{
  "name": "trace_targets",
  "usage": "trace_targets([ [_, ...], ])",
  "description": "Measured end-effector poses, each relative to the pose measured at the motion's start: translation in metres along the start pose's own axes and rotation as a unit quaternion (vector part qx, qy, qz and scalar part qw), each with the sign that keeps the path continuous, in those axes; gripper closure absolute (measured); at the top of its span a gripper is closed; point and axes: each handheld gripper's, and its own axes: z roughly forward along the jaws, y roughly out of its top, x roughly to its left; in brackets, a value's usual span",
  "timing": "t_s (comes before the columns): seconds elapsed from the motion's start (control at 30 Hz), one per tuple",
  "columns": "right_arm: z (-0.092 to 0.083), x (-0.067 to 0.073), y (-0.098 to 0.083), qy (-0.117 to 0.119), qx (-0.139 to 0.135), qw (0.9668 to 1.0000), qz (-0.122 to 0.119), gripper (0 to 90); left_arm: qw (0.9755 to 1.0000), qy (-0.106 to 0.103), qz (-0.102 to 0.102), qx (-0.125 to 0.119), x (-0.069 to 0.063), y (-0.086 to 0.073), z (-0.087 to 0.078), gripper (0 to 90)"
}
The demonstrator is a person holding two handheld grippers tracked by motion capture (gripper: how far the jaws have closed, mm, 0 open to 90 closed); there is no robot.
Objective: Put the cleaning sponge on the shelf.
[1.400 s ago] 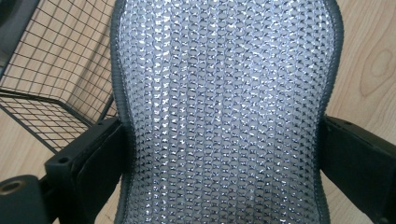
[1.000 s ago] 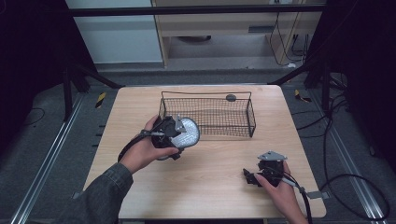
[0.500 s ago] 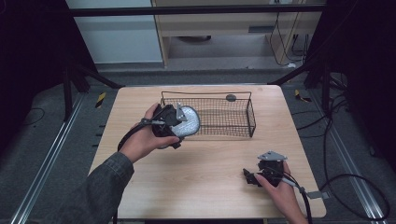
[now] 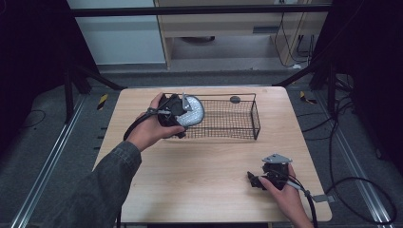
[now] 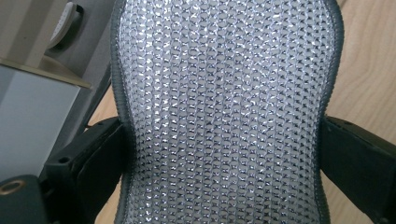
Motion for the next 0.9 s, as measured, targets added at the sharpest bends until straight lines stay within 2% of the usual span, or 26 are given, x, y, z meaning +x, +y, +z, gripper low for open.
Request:
trace_targets([
  [0.33, 0.0, 0.0, 0.0, 0.001, -0.001, 1.0, 0.003, 0.4, 0.9997, 0.015, 0.019, 0.001, 0.012, 0.007, 0.019, 3.2],
  [0.43, 0.0, 0.001, 0.0, 0.001, 0.0, 1.0, 0.005, 0.4, 0.9992, 0.027, 0.029, 0.0, 0.016, 0.009, 0.024, 3.2],
  [0.57, 0.001, 0.0, 0.0, 0.001, -0.001, 1.0, 0.001, 0.4, 0.9991, 0.031, 0.026, -0.006, 0.02, 0.009, 0.031, 3.2],
  [0.9, 0.001, 0.001, 0.001, 0.003, 0.0, 1.0, 0.003, 0.4, 0.998, 0.047, 0.04, -0.013, 0.025, 0.009, 0.046, 3.2],
])
